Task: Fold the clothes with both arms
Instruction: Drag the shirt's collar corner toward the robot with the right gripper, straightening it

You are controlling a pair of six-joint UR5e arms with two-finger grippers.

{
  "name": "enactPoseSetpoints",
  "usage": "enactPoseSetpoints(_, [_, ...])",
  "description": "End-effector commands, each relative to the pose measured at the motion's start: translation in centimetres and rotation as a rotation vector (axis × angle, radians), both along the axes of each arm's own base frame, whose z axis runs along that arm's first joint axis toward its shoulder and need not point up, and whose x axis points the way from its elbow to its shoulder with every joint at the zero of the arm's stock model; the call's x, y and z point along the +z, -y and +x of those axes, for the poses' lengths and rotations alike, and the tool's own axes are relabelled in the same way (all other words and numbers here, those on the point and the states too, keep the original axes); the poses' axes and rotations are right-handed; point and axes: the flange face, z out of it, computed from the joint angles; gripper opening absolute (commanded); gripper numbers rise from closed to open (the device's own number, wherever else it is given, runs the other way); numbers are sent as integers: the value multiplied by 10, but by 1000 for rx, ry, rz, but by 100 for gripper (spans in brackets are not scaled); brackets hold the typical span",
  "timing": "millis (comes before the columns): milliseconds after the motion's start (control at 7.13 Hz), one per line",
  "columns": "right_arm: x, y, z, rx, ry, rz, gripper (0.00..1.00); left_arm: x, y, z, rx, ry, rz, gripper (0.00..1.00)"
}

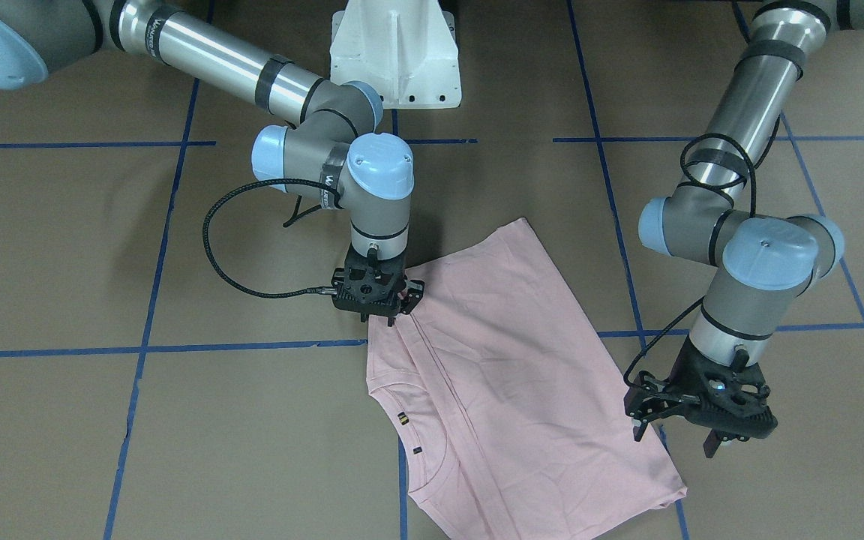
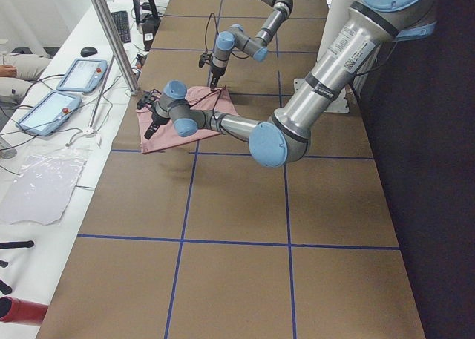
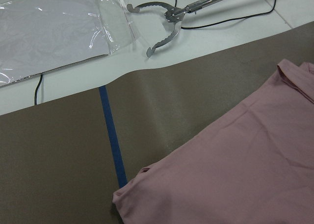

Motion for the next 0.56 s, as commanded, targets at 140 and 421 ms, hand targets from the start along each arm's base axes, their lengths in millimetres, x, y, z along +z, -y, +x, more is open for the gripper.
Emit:
enactPoseSetpoints(140, [2,-8,-7,-4,-11,11,0,1,0,0,0,1,-1,100])
enactPoseSetpoints(421, [3,-9,-4,-2,-10,15,0,1,0,0,0,0,0,100])
